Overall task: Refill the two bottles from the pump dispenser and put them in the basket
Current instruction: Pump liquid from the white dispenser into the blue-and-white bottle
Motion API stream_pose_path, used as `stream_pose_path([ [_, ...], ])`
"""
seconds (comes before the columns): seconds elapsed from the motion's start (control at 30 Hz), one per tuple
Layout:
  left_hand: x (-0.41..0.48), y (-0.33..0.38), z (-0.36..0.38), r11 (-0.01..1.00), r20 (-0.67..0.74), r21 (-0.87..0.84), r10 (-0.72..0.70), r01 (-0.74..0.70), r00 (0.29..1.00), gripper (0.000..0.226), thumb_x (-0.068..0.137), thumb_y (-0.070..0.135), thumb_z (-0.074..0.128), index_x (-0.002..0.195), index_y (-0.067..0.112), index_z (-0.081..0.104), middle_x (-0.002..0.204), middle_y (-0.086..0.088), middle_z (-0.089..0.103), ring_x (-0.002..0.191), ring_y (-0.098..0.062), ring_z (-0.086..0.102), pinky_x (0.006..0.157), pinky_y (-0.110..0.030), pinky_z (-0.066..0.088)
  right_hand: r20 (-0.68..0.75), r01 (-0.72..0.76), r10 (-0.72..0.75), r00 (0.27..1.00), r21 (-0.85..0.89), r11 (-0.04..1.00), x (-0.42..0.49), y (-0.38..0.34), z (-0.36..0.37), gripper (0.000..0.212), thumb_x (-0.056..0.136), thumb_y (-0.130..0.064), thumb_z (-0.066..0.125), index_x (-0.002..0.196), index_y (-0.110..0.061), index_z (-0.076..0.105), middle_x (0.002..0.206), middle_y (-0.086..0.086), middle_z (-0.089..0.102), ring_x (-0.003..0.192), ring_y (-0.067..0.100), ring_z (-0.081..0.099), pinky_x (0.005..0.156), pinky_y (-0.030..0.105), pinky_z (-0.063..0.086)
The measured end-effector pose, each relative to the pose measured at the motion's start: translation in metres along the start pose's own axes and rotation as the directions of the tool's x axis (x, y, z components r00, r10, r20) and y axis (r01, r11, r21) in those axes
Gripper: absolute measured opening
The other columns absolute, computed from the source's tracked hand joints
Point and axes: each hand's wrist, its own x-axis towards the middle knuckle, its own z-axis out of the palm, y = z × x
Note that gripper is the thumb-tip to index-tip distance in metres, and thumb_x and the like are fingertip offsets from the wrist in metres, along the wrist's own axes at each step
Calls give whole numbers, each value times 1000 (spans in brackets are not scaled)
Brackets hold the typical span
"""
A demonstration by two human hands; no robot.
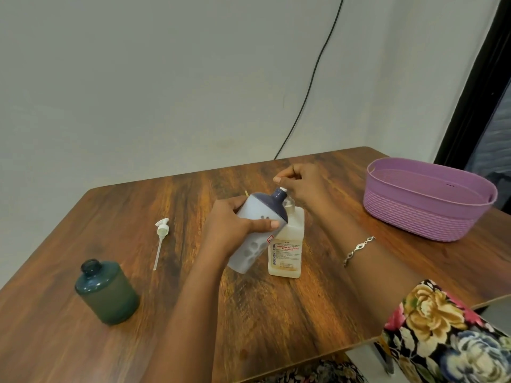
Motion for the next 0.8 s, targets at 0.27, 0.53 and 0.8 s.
stream_pose_path([
  [0.27,-9,-5,3,981,14,-194,26,-23,1000,37,64,16,81,95,23,64,83,7,66,62,3,63,49,-11,47,4,36,-36,999,-15,999,-2,-10,-7,2,83,-9,66,82,-9,65,76,-6,61,71,6,56,63,17,43],
  [0.53,-19,-22,3,954,19,-299,24,-17,1000,61,54,21,86,109,24,59,101,0,66,85,-12,65,62,-21,53,31,93,-92,995,-39,995,-9,-12,-21,10,91,-17,57,91,-14,67,96,5,68,96,22,62,91,39,49],
  [0.8,-32,-19,4,874,38,-481,104,-74,994,63,51,9,85,108,18,60,94,3,70,79,-6,67,60,-18,52,34,286,-285,958,-57,956,-46,-12,-37,18,90,-9,56,104,-17,64,95,-11,63,89,-3,58,75,9,47],
])
